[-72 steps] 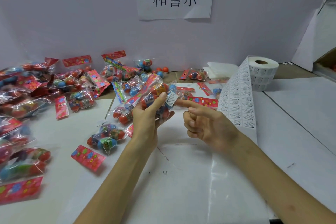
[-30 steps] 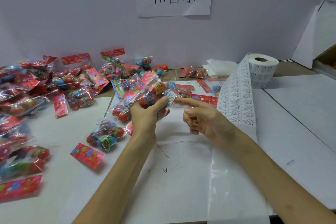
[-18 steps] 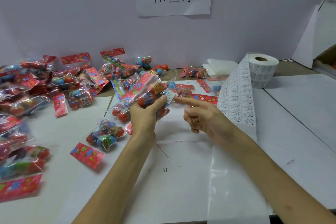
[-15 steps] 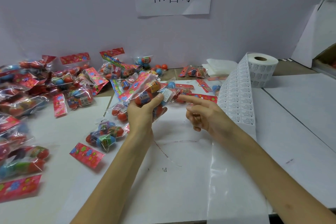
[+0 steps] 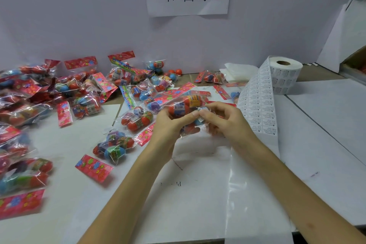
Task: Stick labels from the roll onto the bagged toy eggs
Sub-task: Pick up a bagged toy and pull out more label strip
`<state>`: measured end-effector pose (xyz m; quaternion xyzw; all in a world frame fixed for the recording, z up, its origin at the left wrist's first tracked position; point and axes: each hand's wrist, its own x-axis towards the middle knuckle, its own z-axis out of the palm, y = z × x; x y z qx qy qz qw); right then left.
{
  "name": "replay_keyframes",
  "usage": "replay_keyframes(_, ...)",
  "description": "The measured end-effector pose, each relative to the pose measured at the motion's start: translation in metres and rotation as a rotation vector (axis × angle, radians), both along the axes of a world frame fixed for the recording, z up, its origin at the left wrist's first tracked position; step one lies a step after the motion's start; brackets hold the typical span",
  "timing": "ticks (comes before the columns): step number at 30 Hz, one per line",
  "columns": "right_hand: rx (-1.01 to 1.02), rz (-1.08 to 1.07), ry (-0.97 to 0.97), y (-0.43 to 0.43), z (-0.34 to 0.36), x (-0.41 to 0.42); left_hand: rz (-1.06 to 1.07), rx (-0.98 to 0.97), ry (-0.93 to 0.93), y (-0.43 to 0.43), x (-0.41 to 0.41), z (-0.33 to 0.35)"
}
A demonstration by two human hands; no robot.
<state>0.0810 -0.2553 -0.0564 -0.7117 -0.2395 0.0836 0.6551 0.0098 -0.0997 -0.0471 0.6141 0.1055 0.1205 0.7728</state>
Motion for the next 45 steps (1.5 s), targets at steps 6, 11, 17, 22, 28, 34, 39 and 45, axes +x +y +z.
replay_keyframes(6,0.108,0.041,0.102,-0.0009,0.0035,-0.0009,-0.025,-0.051,0.024,0.0014,-0.0018,0.0013)
replay_keyframes(11,0.130,0.000,0.130,-0.0034,0.0061,0.0004,-0.024,-0.043,0.020,0.0020,-0.0014,0.0013)
replay_keyframes(17,0.046,-0.033,-0.030,-0.0026,0.0029,0.0003,-0.053,0.028,0.029,0.0007,-0.0015,0.0010)
replay_keyframes(22,0.105,0.001,0.030,-0.0048,0.0029,0.0019,-0.045,-0.031,0.058,0.0004,-0.0002,-0.0002)
replay_keyframes(28,0.108,-0.042,-0.034,-0.0040,0.0007,0.0020,-0.059,-0.027,0.083,-0.0053,-0.0016,0.0002)
replay_keyframes(34,0.079,-0.058,-0.036,-0.0034,0.0010,0.0028,-0.063,-0.007,0.103,-0.0032,0.0003,0.0015)
replay_keyframes(39,0.068,-0.041,-0.062,-0.0029,0.0033,0.0016,-0.069,-0.035,0.102,-0.0026,-0.0005,0.0015)
replay_keyframes(45,0.021,0.004,-0.107,-0.0026,0.0045,-0.0026,-0.143,-0.127,0.013,-0.0022,-0.0027,-0.0007)
